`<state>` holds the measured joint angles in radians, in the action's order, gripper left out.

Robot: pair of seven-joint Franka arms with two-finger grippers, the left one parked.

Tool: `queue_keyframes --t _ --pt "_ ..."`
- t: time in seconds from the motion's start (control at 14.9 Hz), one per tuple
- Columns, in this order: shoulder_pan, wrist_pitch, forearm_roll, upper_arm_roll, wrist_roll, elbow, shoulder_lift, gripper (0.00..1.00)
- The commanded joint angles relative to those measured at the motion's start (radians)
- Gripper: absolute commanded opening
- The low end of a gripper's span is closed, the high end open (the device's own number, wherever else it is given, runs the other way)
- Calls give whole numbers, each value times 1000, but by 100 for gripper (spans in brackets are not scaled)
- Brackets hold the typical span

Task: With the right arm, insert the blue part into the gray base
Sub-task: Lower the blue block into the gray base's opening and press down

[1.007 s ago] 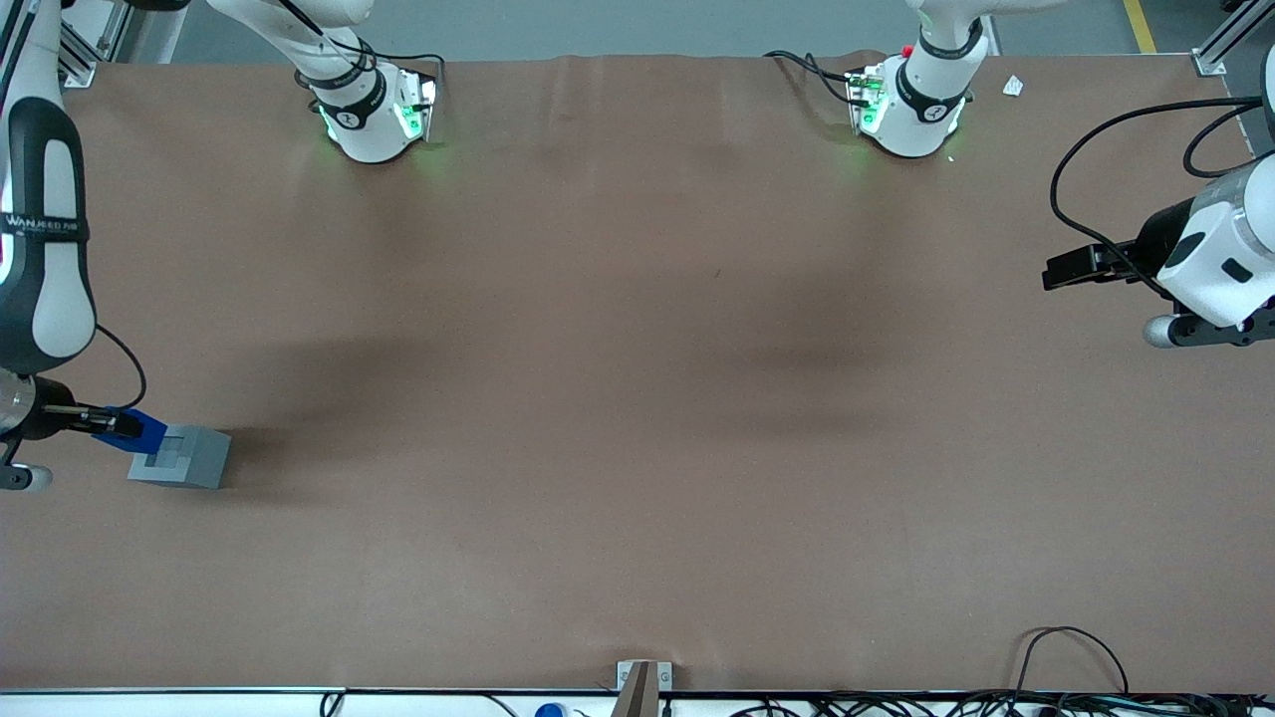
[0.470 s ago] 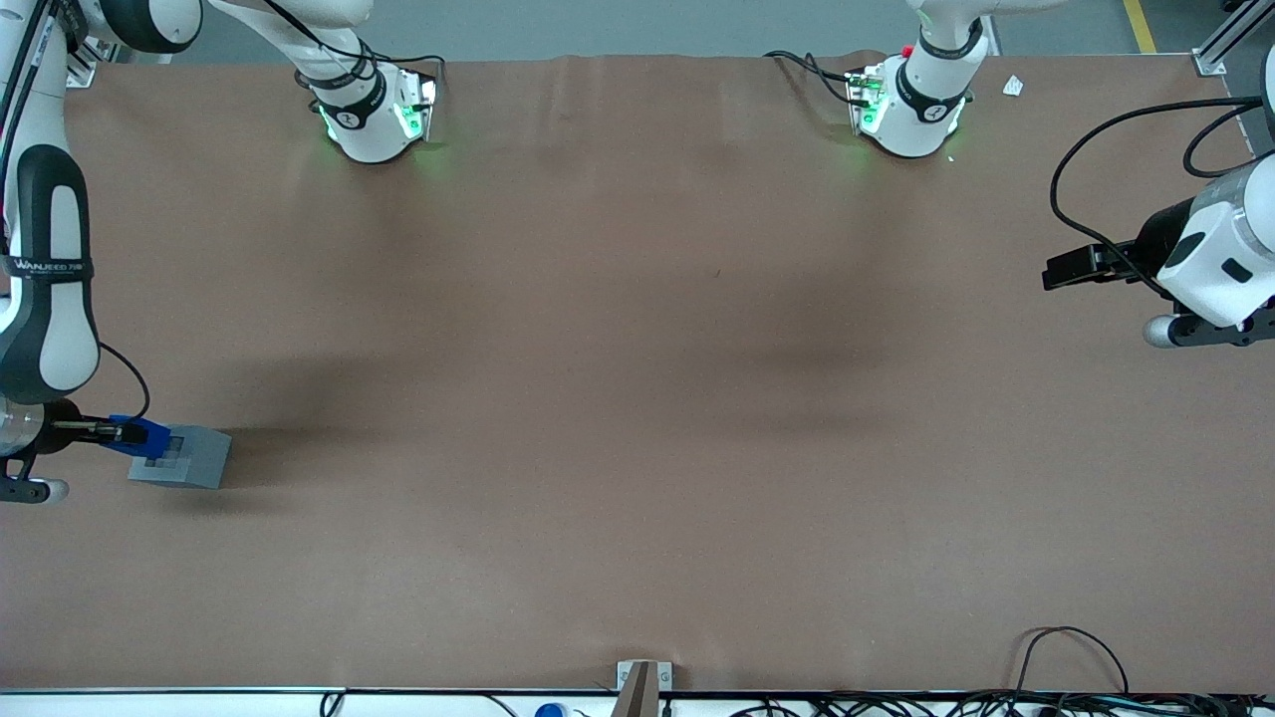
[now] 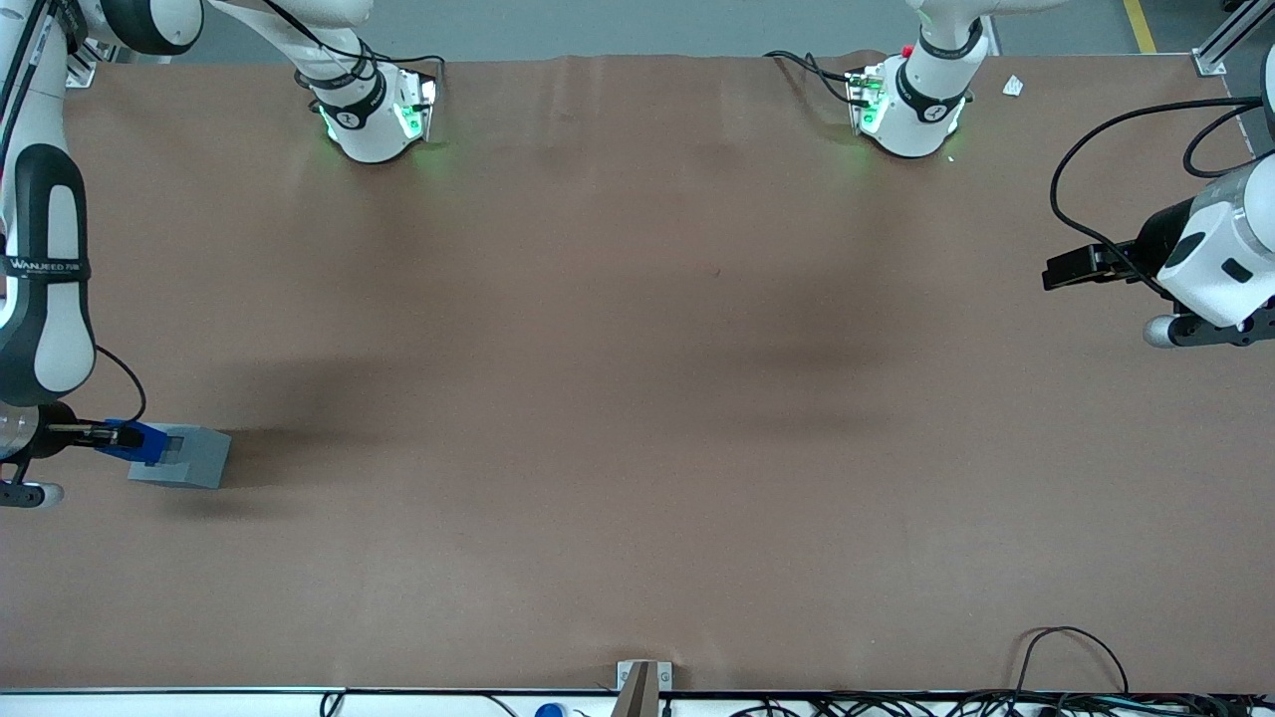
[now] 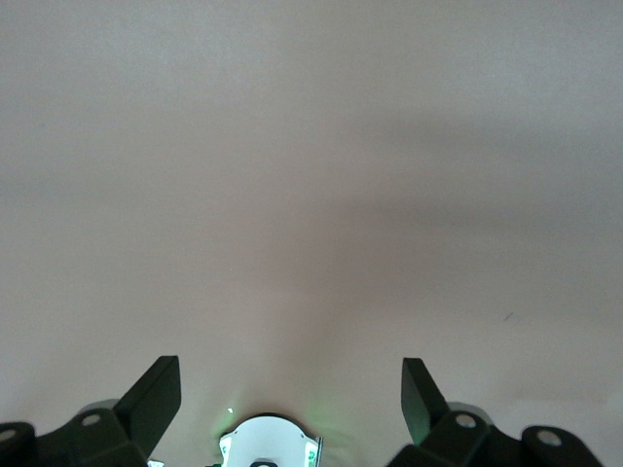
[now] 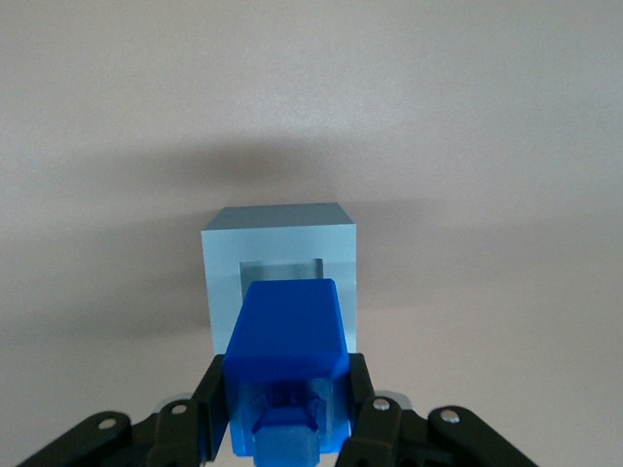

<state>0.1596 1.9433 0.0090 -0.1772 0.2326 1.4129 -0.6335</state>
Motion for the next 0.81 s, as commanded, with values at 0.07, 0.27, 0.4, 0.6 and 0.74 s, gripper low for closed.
queue_keyframes --t 0.07,0.27,0.4,0.6,0.74 --pt "6 -15 -6 12 13 -45 -35 2" --pt "6 -12 -6 12 13 -60 -55 2" --pt "6 -12 -6 12 13 -68 -68 2" --pt "5 -15 -3 12 10 -66 -68 2" --pt "5 -10 -1 12 10 -63 -74 2"
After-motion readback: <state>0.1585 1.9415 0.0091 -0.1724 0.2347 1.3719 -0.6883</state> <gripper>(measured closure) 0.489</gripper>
